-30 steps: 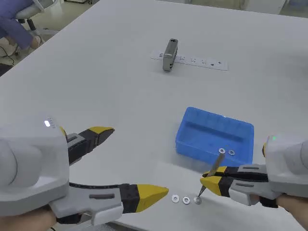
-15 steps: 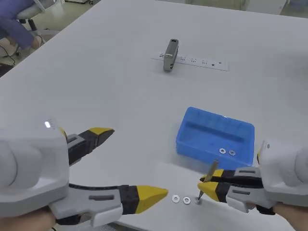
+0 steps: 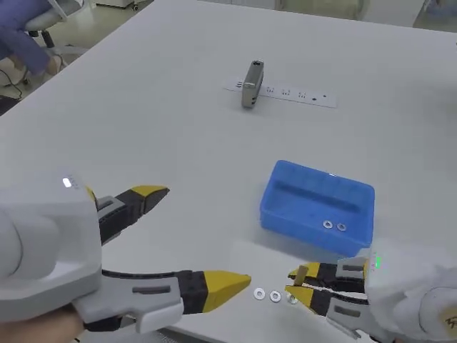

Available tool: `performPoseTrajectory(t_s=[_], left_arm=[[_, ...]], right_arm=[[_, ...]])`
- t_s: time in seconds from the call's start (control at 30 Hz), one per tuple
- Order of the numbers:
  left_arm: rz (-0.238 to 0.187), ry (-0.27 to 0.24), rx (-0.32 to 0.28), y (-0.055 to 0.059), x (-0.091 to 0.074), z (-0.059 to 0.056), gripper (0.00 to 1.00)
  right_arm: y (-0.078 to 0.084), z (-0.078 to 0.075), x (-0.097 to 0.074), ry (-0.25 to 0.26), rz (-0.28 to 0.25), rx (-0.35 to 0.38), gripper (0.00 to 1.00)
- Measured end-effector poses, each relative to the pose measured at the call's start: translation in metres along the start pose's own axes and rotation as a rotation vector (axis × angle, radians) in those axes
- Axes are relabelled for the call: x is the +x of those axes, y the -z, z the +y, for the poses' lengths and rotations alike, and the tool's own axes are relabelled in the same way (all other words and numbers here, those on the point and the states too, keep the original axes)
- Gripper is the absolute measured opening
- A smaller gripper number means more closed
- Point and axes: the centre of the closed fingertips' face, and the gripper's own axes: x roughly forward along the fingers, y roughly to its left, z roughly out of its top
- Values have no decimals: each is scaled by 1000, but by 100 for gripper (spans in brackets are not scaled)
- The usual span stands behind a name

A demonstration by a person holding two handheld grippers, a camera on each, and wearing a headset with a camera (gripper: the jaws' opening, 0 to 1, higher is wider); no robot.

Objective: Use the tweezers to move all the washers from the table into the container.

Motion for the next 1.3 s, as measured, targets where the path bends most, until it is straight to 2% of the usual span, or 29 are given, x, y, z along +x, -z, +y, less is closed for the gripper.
performPoseTrajectory(t_s=[0.07, 0.13, 0.2, 0.27, 0.43, 0.63, 0.73, 0.8, 0.9, 1.07, 1.3], left_arm=[[-5, 0, 0, -1, -2, -1, 94], [-15, -1, 3, -2, -6, -3, 94], [-25, 4, 4, -5, -9, -5, 94], [-35, 5, 7, -7, -13, -6, 93], [-65, 35, 22, -14, -23, -9, 93], [-76, 61, 86, -15, -33, 2, 93], [-67, 59, 89, -10, -37, 15, 93], [-69, 54, 87, -9, -39, 20, 93], [-97, 39, 59, -12, -39, 28, 93], [-116, 25, 0, -9, -28, 38, 93], [-94, 47, 0, -4, -11, 34, 93]], right_arm=[[2, -6, -3, 24, -15, 103, 3], [0, -11, -6, 58, -36, 154, 3], [-8, -17, -13, 92, -82, 214, 3], [-16, -24, -20, 132, -124, 254, 3], [-31, -41, -32, 240, -170, 317, 3], [-52, -66, -43, 395, -241, 369, 3], [-54, -81, -46, 460, -260, 432, 3], [-51, -90, -46, 482, -253, 454, 3], [-47, -104, -43, 501, -238, 478, 3], [-43, -125, -37, 510, -227, 505, 3], [-27, -147, -19, 491, -169, 522, 3]])
